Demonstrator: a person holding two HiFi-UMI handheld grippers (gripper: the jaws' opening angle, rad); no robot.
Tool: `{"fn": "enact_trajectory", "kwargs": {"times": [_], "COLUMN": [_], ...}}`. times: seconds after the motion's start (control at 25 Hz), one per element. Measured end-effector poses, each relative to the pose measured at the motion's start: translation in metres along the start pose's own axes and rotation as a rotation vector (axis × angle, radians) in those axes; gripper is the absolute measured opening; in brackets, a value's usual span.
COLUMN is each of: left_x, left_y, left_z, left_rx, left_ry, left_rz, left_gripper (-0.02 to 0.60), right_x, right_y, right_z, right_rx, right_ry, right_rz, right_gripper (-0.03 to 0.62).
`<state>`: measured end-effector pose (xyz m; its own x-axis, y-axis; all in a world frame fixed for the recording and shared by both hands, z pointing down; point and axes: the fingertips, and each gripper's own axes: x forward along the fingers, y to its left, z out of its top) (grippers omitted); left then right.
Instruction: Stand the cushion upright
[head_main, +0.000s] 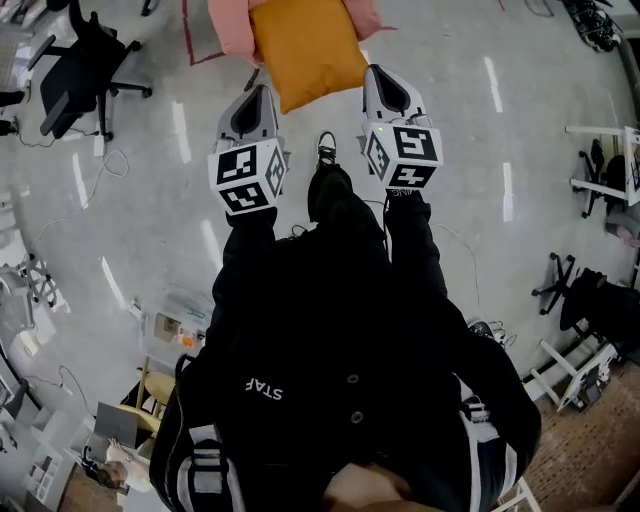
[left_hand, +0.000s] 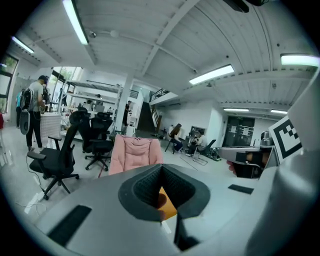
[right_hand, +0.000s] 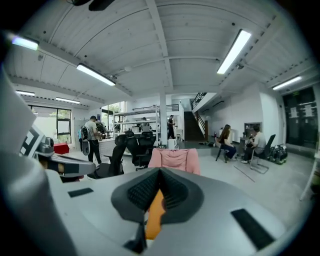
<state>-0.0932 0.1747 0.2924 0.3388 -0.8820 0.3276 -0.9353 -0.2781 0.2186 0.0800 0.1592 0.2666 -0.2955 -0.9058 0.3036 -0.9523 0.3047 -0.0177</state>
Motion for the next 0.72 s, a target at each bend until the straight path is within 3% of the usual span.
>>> {"fn": "enact_trajectory", "kwargs": {"times": [0.36, 0.72], "left_x": [0.177, 0.237], "left_y": [-0.012, 0.017], "left_z": [0.052, 0.028], "left_rx": [-0.017, -0.055], "left_ry": [0.052, 0.138], "left_rz": [0.029, 0.105], "left_gripper": [0.002, 0.002], "right_x": [0.147, 0.218], "right_y": [-0.091, -0.104], "right_z": [0.041, 0.006], "right_rx": [0.028, 0.039], "right_ry": [0.037, 0.136], "right_rz": [0.095, 0.162], "right_gripper": [0.012, 0.012]}}
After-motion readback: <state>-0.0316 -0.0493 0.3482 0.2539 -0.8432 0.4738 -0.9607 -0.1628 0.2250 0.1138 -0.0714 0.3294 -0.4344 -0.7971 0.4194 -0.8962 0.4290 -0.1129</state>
